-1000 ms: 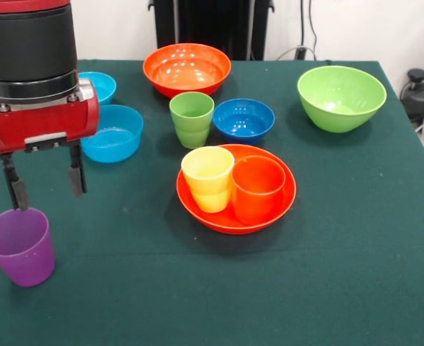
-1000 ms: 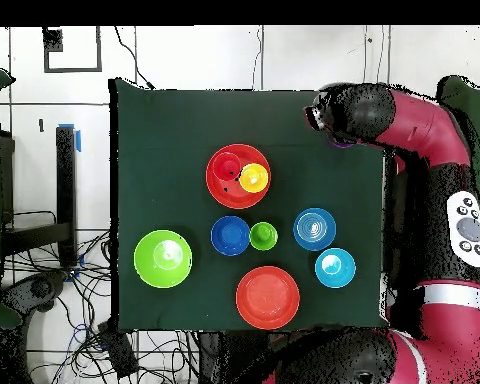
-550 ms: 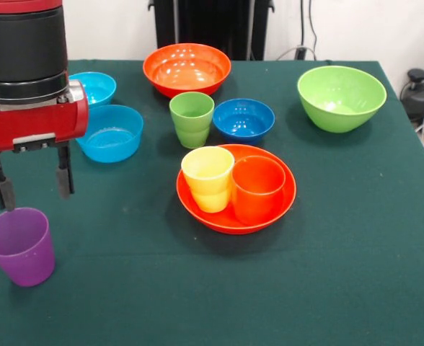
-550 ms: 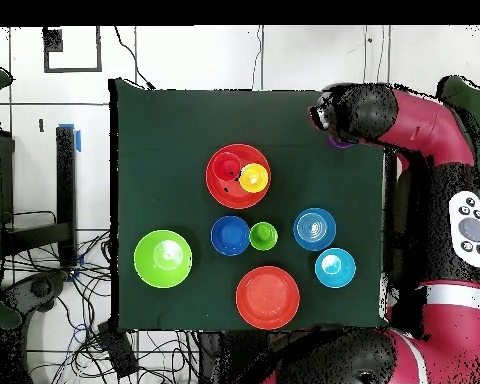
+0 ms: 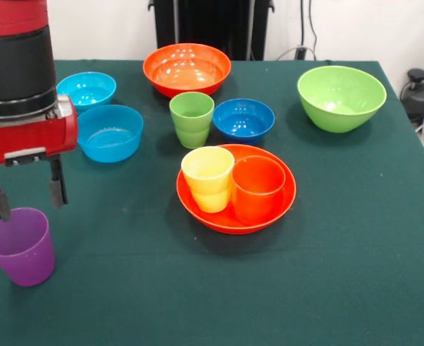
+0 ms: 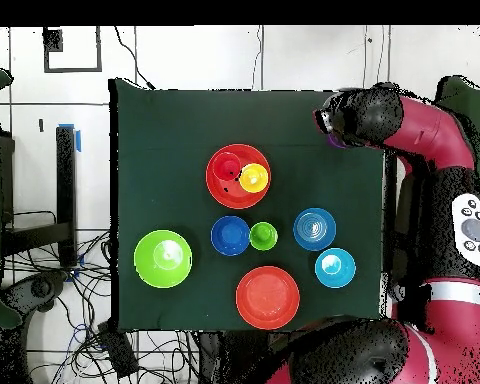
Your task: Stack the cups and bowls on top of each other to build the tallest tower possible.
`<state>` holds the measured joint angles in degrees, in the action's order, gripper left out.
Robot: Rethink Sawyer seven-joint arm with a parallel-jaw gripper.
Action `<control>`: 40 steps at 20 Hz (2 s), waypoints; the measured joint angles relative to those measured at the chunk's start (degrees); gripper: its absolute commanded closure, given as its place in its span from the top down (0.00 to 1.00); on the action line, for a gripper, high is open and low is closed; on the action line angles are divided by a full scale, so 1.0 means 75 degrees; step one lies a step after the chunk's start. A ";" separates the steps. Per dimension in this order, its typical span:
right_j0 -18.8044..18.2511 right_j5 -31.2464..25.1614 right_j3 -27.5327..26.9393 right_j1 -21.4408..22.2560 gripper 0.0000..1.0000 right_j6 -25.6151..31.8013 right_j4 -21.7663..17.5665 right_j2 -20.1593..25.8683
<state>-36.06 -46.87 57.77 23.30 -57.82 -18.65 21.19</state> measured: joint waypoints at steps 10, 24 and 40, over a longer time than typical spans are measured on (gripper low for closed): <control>-0.0110 0.0000 -0.0001 -0.0230 1.00 0.0000 0.0002 0.0233; -0.0112 0.0000 -0.0061 -0.0411 1.00 0.0000 0.0000 0.0267; -0.0108 0.0073 -0.0252 -0.0658 1.00 0.0000 -0.0016 0.0676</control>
<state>-36.87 -46.32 55.88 18.37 -57.82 -18.77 26.26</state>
